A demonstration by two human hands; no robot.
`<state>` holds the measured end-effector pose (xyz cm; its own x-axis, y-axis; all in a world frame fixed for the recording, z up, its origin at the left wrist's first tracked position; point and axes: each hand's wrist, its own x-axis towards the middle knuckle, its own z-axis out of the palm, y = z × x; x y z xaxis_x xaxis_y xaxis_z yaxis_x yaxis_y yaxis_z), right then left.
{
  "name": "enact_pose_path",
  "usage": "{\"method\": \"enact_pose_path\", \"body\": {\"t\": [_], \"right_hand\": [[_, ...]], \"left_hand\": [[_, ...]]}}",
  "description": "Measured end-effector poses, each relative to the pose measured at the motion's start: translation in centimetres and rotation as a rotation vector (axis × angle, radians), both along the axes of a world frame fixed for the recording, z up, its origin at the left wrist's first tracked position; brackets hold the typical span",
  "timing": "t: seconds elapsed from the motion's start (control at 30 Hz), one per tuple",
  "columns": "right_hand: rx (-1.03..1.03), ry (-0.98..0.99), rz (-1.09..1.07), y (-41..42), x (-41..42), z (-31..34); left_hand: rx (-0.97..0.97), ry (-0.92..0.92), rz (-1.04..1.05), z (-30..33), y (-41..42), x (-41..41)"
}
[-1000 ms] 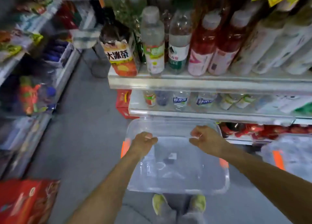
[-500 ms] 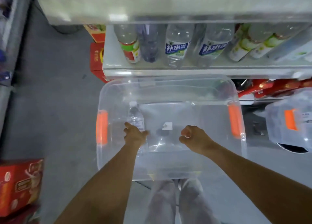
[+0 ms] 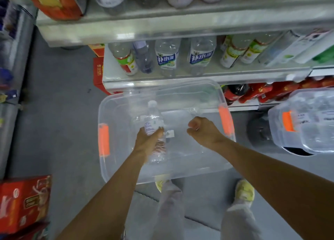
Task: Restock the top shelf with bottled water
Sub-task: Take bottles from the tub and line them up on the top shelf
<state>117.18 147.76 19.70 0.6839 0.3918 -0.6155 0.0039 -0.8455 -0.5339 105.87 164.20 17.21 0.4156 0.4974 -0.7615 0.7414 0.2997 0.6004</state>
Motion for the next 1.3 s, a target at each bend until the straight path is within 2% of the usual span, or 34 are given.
{"method": "enact_pose_path", "body": {"t": [0.27,0.4,0.63,0.83,1.0,1.3], "right_hand": [[0.300,-0.154,-0.065,-10.4,5.0,4.7],[0.335,-0.215,-0.118,-19.2,7.9,6.2],[0.117,-0.122,-0.247,-34.7,11.4,4.5],[-0.135,-0.113,-0.364,-42.0,14.9,-0.8],[-0.386,-0.185,-0.302,-44.9,19.2,-6.3],[-0.606,-0.284,-0.224,-44.2,21.9,-11.6]], "left_hand": [[-0.025,-0.256,0.030,8.3,-13.1,4.8],[-0.017,-0.332,0.060,10.7,-21.5,7.8],[-0.156,-0.285,0.037,9.1,-35.8,12.9],[-0.167,-0.141,-0.092,3.8,-41.2,15.6],[-0.156,-0.098,-0.179,-2.0,-43.2,18.7],[-0.174,-0.084,-0.186,-6.3,-43.6,21.1]]}}
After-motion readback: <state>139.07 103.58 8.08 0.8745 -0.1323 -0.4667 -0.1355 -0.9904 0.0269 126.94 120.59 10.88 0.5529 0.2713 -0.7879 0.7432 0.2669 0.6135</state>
